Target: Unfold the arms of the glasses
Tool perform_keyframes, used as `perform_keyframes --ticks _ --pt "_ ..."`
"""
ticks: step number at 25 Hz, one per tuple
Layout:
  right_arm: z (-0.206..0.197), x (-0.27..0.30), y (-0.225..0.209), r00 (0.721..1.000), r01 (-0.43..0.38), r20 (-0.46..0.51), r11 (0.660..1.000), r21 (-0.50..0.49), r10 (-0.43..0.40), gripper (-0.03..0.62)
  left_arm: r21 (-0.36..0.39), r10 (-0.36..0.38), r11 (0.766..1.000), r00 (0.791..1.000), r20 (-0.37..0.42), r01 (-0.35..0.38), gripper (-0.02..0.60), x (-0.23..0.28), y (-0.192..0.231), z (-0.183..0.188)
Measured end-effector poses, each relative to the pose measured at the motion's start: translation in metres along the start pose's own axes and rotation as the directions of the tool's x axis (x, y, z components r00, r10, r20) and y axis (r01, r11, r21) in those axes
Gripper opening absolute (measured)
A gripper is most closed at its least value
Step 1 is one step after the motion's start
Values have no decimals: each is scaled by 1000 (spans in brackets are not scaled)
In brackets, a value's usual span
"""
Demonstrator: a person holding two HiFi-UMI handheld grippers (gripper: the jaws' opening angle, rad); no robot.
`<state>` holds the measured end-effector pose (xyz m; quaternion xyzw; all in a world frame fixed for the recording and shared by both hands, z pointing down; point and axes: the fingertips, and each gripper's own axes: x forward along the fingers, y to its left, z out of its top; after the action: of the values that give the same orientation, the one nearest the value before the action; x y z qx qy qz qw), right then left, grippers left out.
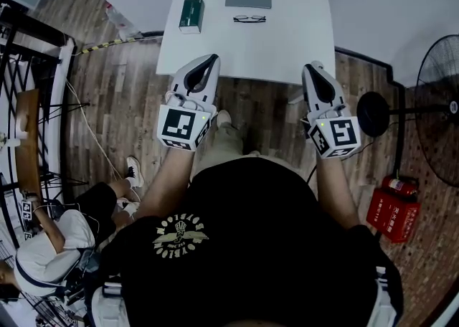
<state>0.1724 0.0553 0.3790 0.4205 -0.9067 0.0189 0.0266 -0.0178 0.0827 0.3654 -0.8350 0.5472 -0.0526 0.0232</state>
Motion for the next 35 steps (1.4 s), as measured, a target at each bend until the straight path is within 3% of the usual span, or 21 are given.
perform_keyframes --ticks 7,17,35 --pt "-4 29 -2 1000 -5 -17 1000 9 5 -1 -47 -63 997 998 -8 63 6 20 14 -6" --pt "-15 79 -19 998 9 -58 1000 19 -8 0 -52 -111 993 993 -39 109 6 66 45 -18" --pt "-16 162 -54 988 104 -114 994 18 -101 0 -76 -208 976 977 -52 204 6 152 113 -27"
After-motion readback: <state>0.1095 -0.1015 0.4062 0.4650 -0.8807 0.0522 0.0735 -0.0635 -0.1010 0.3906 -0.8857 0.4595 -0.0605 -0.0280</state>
